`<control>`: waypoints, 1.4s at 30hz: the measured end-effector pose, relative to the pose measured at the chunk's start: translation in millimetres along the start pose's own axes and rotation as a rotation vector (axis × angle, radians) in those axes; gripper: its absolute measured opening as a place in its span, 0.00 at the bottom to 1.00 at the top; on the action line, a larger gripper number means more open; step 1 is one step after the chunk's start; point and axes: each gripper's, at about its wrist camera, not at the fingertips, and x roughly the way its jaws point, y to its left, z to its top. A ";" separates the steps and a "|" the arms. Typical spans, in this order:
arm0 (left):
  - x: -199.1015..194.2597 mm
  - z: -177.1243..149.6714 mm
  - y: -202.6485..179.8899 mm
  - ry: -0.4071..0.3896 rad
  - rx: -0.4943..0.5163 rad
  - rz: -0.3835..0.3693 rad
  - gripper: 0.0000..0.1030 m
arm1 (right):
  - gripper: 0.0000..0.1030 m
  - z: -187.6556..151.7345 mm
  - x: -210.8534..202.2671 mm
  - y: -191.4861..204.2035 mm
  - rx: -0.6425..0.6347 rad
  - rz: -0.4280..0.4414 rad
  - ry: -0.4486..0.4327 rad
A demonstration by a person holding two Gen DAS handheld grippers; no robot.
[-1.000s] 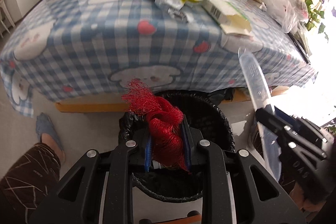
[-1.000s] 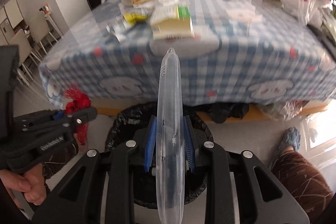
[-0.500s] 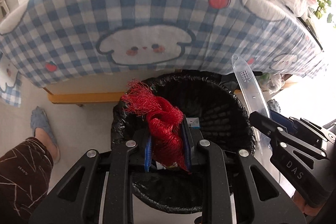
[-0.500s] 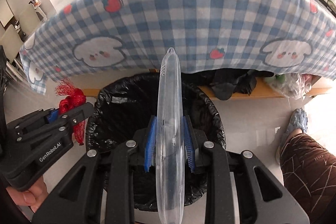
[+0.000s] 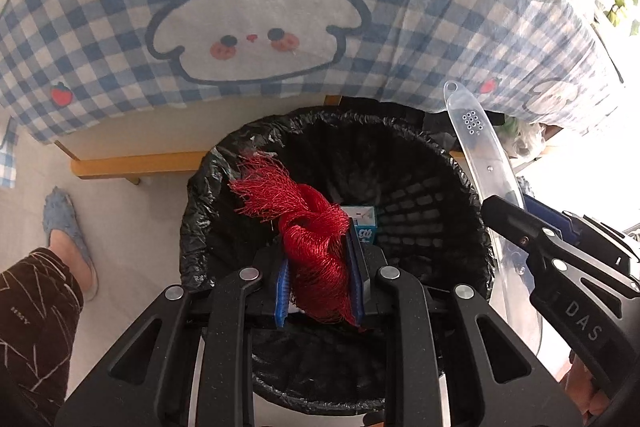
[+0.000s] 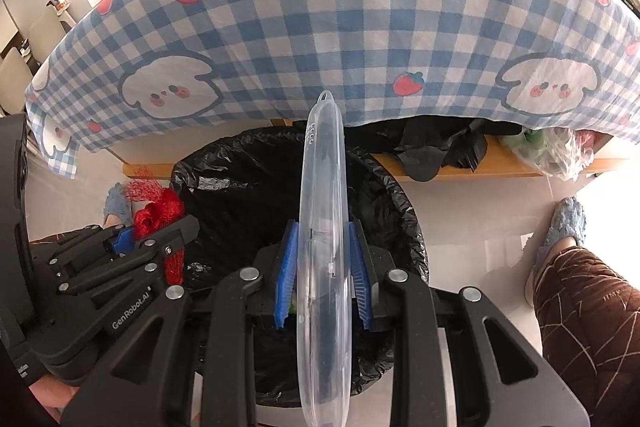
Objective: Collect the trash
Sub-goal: 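Open the left tool to drop the mesh bag while the right tool releases the tube, then grasp the gold foil bag with the left tool while the right tool grasps the white-green medicine box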
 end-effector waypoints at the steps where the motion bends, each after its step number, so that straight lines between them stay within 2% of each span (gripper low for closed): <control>1: 0.2 -0.6 -0.9 -0.006 0.006 0.002 0.22 | 0.24 -0.2 0.4 -0.2 0.000 -0.003 0.000; 8: 12.0 -4.8 0.1 -0.003 -0.001 0.003 0.30 | 0.24 -1.8 3.8 -3.0 0.009 -0.015 0.004; 13: 10.4 -7.9 -0.1 -0.022 0.002 0.022 0.59 | 0.24 -2.7 6.7 -5.0 0.016 -0.011 0.005; 15: 8.2 -8.7 3.4 -0.030 -0.001 0.033 0.67 | 0.24 -2.7 10.2 -4.4 0.015 -0.010 0.007; 16: 7.3 -9.2 5.7 -0.036 -0.004 0.038 0.76 | 0.24 -2.7 12.3 -3.6 0.013 -0.011 0.007; 18: 6.3 -10.3 11.8 -0.056 -0.023 0.058 0.88 | 0.24 -1.6 16.8 -2.1 0.010 -0.006 0.004; 21: 7.8 -10.5 21.2 -0.051 -0.051 0.060 0.89 | 0.24 -0.8 26.2 2.8 -0.003 -0.010 0.009; 24: 6.5 -10.3 26.3 -0.064 -0.055 0.074 0.94 | 0.24 -1.7 37.8 10.2 -0.020 -0.015 0.023; 33: -0.5 -1.5 45.4 -0.064 -0.075 0.107 0.94 | 0.25 -0.2 49.1 22.3 -0.026 0.005 0.034; 34: -1.8 -0.1 47.2 -0.064 -0.077 0.111 0.94 | 0.29 0.4 47.8 23.3 -0.026 -0.001 0.034; 36: -7.3 5.6 51.7 -0.071 -0.081 0.122 0.94 | 0.51 2.7 41.1 22.8 -0.015 -0.008 0.021; 42: -36.8 27.1 60.2 -0.097 -0.087 0.127 0.94 | 0.69 18.4 1.4 10.8 0.032 -0.024 -0.037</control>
